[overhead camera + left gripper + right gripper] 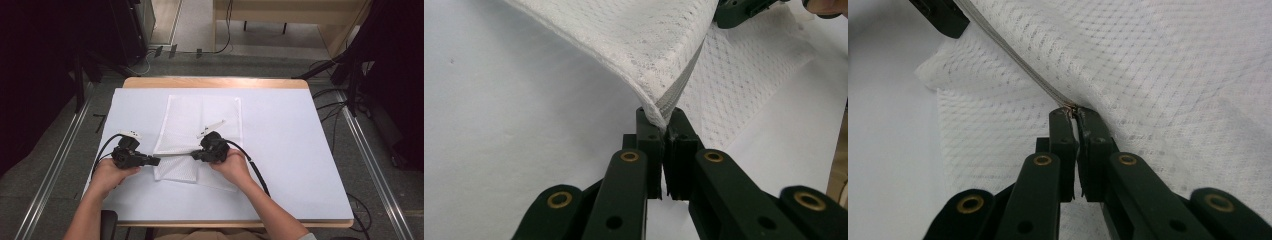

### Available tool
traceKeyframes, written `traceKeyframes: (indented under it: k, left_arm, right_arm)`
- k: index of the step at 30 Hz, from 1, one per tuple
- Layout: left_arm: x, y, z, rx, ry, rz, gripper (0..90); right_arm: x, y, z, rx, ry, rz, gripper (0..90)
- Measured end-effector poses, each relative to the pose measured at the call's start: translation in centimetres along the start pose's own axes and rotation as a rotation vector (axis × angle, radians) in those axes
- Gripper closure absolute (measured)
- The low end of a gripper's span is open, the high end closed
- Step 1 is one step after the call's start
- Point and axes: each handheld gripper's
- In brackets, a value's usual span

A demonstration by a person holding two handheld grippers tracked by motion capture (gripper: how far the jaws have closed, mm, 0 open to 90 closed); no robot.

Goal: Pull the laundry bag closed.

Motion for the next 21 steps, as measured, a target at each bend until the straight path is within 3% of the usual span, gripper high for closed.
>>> traceKeyframes:
  k: [21]
  left_arm:
    - [-0.2, -0.3, -0.1, -0.005, -0.010, 0.007, 87.9]
  right_arm:
    - [0.9, -0.9, -1.2, -0.037, 0.003, -0.016, 88.4]
Point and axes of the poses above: each handheld gripper's, and its own axes: y roughly forward along the jaws, z roughly out of its top, x roughly to its right, and after that the axes turned 12 degrees about -z, right-handed
